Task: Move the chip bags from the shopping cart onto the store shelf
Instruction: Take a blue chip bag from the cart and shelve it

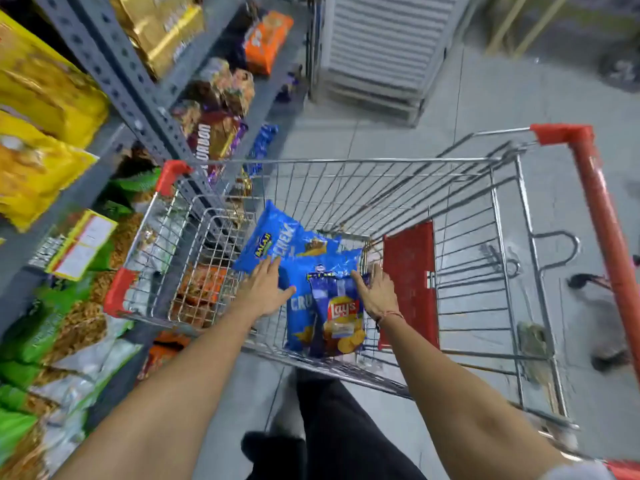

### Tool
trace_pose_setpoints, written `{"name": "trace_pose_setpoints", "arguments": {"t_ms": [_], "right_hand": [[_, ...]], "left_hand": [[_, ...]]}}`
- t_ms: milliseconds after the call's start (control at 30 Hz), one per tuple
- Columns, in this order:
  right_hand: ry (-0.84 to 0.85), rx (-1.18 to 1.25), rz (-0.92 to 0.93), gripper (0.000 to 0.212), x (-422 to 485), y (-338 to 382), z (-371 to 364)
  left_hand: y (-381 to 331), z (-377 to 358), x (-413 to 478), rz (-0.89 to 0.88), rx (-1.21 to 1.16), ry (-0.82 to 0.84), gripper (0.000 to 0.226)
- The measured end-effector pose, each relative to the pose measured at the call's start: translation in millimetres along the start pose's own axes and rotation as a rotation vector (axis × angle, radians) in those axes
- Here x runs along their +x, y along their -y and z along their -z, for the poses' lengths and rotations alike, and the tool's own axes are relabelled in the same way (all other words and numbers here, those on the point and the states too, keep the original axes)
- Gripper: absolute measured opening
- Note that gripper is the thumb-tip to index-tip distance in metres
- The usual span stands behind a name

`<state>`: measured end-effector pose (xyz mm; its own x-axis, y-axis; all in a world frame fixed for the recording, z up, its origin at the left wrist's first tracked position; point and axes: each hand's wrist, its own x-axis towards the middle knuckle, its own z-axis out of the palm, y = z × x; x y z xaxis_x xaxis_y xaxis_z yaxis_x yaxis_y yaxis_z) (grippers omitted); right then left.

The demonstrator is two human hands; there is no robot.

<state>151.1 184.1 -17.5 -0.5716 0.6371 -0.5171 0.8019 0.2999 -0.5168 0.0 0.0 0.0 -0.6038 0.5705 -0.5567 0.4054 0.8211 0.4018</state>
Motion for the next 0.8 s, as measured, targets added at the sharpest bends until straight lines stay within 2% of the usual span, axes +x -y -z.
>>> {"name": "trace_pose_setpoints", "arguments": {"t_ms": [67, 233, 367, 400, 433, 467, 500, 567, 600, 633, 667, 767, 800], "right_hand": [[-0.003, 0.085, -0.047, 0.082, 15.1, -2.8, -5.0], [0.016, 0.346, -0.167, 0.055, 58.1, -4.5, -16.8], [0.161, 0.487, -0.213, 0.046, 96.4, -15.0, -26.7], [0.202, 0.514, -0.219, 0.043, 104.0, -16.0, -28.2], [0.236, 0.532, -0.227, 0.040, 110.6, -16.6, -29.8], [0.260, 0.541, -0.230, 0.043, 119.3, -20.6, -35.0], [0.274, 0.544, -0.235, 0.058, 131.6, -31.6, -43.4], [0.335, 0.606, -0.224, 0.101, 159.4, -65.8, -67.5], [0.359, 0.625, -0.205, 0.110, 166.3, -76.8, -75.3], [0.376, 0.640, -0.196, 0.109, 166.1, -77.9, -74.9], [0.363, 0.627, -0.201, 0.100, 158.0, -67.9, -67.1], [0.332, 0.611, -0.225, 0.054, 120.7, -16.2, -30.6], [0.340, 0.605, -0.222, 0.048, 118.0, -11.5, -27.7]], "left_hand": [[5.9, -13.5, 13.1, 0.087, -0.074, 0.025, 0.079], [19.8, -49.3, 45.4, 0.252, -0.244, 0.112, 0.079], [26.8, -72.8, 73.3, 0.371, -0.482, 0.111, 0.105], [26.2, -76.3, 77.2, 0.397, -0.519, 0.090, 0.100], [23.7, -78.0, 80.5, 0.423, -0.549, 0.067, 0.082], [22.1, -80.8, 85.9, 0.465, -0.586, 0.057, 0.063], [18.3, -83.0, 90.0, 0.484, -0.636, 0.054, 0.053], [8.5, -79.5, 91.2, 0.475, -0.791, 0.054, 0.047], [13.7, -85.5, 96.0, 0.464, -0.857, 0.040, 0.045], [14.7, -85.4, 96.1, 0.463, -0.899, 0.041, 0.043], [16.4, -84.3, 95.5, 0.467, -0.925, 0.043, 0.041], [20.5, -76.5, 89.9, 0.431, -0.969, 0.037, 0.036], [20.2, -72.2, 87.2, 0.409, -0.985, 0.038, 0.035]]}}
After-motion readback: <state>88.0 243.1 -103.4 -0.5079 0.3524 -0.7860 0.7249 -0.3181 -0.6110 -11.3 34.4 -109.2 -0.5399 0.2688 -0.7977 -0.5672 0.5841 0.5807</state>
